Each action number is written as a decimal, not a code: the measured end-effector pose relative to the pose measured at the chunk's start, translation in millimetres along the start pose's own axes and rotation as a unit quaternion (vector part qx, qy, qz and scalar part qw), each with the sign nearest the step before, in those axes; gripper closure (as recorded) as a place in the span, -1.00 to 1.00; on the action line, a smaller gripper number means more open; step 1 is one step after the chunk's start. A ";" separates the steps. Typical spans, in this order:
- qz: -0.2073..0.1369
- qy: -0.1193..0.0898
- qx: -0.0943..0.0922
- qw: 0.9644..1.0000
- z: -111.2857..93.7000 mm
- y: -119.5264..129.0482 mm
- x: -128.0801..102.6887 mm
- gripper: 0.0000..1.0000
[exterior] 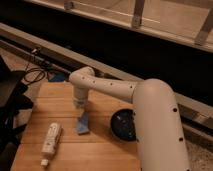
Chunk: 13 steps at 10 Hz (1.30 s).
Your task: Wipe the white sponge on the table
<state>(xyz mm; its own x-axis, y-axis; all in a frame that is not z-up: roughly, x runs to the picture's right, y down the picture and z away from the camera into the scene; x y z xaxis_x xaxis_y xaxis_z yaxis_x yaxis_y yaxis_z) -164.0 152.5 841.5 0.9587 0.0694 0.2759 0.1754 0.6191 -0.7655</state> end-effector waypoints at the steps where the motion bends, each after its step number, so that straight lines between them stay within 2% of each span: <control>1: -0.007 -0.009 -0.010 1.000 7.1 7.1 -6.8 1.00; 2: -0.013 -0.021 -0.029 0.999 18.2 27.4 -12.1 1.00; 3: -0.007 -0.024 -0.039 0.999 22.8 39.7 -10.8 1.00; 5: 0.016 -0.016 -0.057 0.998 23.4 61.8 4.3 1.00; 6: 0.030 -0.005 -0.063 0.998 18.4 68.1 21.9 1.00; 8: 0.053 0.013 -0.058 0.997 5.4 67.5 59.2 1.00; 10: 0.056 0.023 -0.046 0.997 -5.4 47.4 81.9 1.00; 11: 0.053 0.025 -0.041 0.997 -7.8 38.5 85.5 1.00; 13: 0.037 0.023 -0.033 0.998 -8.8 20.0 78.3 1.00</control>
<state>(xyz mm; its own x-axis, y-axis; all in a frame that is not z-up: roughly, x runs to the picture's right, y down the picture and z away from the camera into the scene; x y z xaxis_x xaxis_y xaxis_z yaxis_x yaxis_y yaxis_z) -83.5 163.5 842.7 0.9788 0.0762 0.1902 0.1156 0.5611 -0.8196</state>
